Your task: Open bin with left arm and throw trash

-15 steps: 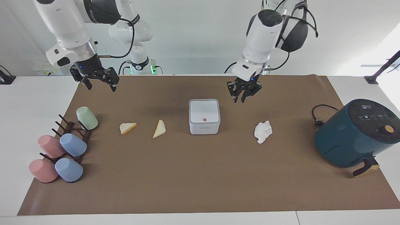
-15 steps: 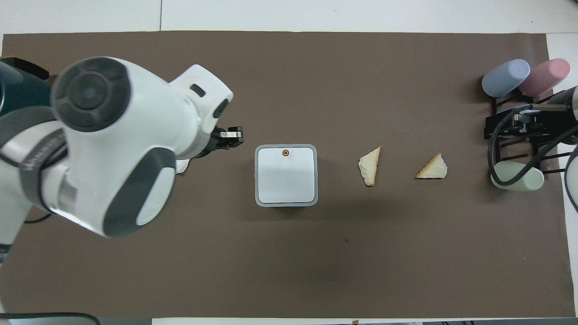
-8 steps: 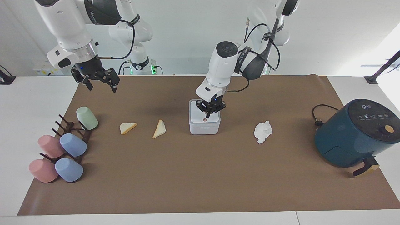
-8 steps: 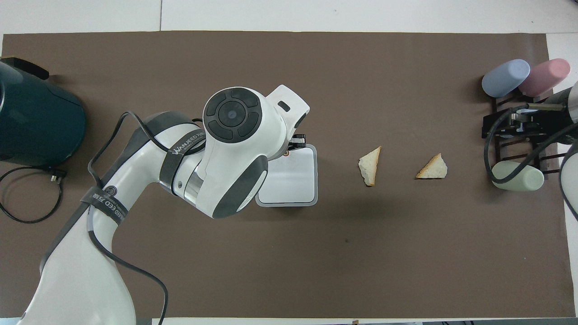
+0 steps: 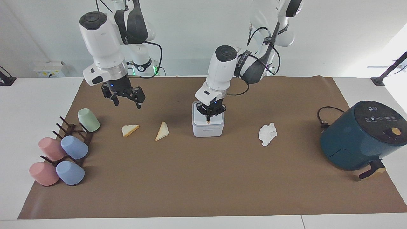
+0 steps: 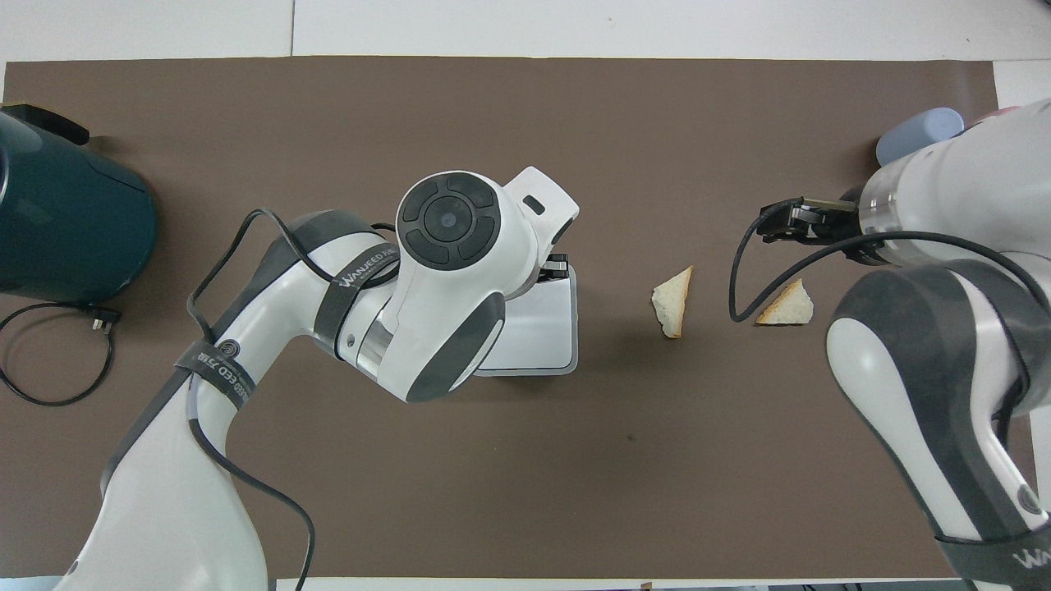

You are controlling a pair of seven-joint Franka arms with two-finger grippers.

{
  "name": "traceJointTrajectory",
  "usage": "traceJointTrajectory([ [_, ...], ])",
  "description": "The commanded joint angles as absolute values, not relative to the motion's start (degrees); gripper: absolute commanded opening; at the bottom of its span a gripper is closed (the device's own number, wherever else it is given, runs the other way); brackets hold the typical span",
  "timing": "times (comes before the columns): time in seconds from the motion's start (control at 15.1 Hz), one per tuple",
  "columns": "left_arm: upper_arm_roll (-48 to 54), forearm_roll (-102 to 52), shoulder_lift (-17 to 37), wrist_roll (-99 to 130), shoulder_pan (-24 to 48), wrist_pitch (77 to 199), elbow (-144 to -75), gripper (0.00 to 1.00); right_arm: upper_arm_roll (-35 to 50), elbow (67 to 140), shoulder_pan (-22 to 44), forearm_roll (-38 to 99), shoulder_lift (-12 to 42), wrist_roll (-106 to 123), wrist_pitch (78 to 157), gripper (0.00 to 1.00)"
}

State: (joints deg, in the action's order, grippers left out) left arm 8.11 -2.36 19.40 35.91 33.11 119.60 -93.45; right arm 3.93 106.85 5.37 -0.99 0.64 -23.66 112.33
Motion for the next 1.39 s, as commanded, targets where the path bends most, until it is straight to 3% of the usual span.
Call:
traceJointTrajectory([
  [0.0,7.3,-2.9,19.7,36.0,34.5,120.9,-94.7,0.0,4.0,110.5,4.9,-1.1,3.0,-27.5,118.5,1.0],
  [0.4,7.3,-2.9,19.7,35.9,34.5,121.0,-95.9,0.0,4.0,114.7,6.2,-1.1,7.6,-33.3,128.9,1.0],
  [0.93,7.1,-2.3,21.0,35.3,35.2,127.8,-101.5,0.0,4.0,113.7,9.8,-3.3,16.3,-47.0,132.0,0.99],
  [1.33,7.1,-2.3,19.0,35.0,34.5,124.7,-100.2,0.0,4.0,114.3,11.0,-3.3,19.2,-51.8,135.7,0.95],
])
